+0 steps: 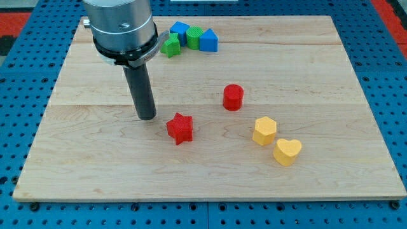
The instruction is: Move red blocks with yellow hexagon towards yellow heart
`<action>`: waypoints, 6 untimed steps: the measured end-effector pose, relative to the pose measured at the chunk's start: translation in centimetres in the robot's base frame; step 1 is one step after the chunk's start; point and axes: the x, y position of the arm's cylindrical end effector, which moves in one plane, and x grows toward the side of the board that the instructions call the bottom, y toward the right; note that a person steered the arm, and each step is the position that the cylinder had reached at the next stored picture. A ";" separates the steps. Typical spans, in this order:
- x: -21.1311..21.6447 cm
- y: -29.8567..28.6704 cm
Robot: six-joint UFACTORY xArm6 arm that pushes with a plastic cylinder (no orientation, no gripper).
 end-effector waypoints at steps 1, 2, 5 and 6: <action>-1.8 -8.3; -1.4 -13.0; 2.6 12.4; 1.5 5.2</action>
